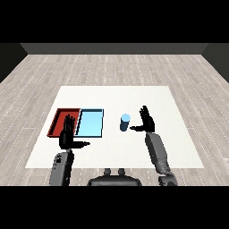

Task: Pick the blue can and put it in the blue box

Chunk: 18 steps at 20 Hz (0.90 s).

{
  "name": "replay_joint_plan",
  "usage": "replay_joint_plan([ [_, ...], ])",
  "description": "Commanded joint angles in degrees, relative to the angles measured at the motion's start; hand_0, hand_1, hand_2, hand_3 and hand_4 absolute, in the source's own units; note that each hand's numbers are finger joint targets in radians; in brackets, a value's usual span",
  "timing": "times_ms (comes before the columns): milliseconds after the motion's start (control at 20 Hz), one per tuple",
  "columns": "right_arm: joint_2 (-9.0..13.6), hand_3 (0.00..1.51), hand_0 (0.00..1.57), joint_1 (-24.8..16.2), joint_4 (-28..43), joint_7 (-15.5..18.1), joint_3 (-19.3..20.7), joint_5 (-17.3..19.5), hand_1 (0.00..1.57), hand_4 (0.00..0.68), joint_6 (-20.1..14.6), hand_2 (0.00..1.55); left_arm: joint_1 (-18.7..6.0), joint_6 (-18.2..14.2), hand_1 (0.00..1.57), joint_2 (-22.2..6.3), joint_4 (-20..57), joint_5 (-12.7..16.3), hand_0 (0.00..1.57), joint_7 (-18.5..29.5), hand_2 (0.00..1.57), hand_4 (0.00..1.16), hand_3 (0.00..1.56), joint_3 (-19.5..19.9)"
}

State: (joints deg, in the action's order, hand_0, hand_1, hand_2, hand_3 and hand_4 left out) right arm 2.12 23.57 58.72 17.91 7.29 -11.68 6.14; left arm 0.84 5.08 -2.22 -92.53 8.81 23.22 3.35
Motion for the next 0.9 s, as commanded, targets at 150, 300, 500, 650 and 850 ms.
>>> replay_joint_plan([
  [150, -2.0, 0.0, 0.0, -3.1, -0.4, 1.5, -3.2, 1.2, 0.0, 0.0, -2.7, 0.0, -2.4, 2.0, 0.0, -2.2, 1.0, 3.3, 0.0, -1.5, 0.0, 0.0, 0.0, 2.5],
  [300, -1.1, 0.0, 0.0, 1.5, -5.0, 0.8, -0.9, -0.4, 0.0, 0.0, -1.2, 0.0, -1.6, -0.7, 0.0, 0.5, 1.0, 0.2, 0.0, 0.6, 0.0, 0.0, 0.0, -0.3],
  [500, -2.0, 0.0, 0.0, 5.5, -13.2, 6.0, -3.9, -1.8, 0.0, 0.0, -4.4, 0.0, -2.4, 0.9, 0.0, -1.0, 4.8, 1.1, 0.0, 2.2, 0.0, 0.0, 0.0, 1.9],
  [650, -2.1, 0.0, 0.0, 4.6, -12.8, 5.8, -1.3, -0.8, 0.0, 0.0, -2.0, 0.0, -2.5, -3.1, 0.0, 1.7, 1.0, -1.7, 0.0, 0.1, 0.0, 0.0, 0.0, -1.5],
  [850, -2.1, 0.0, 0.0, 9.1, -19.5, 7.9, -1.4, -0.6, 0.0, 0.0, -1.3, 0.0, 0.2, 2.2, 0.0, -1.3, 2.3, 1.5, 0.0, 2.4, 0.0, 0.0, 0.0, 1.2],
])
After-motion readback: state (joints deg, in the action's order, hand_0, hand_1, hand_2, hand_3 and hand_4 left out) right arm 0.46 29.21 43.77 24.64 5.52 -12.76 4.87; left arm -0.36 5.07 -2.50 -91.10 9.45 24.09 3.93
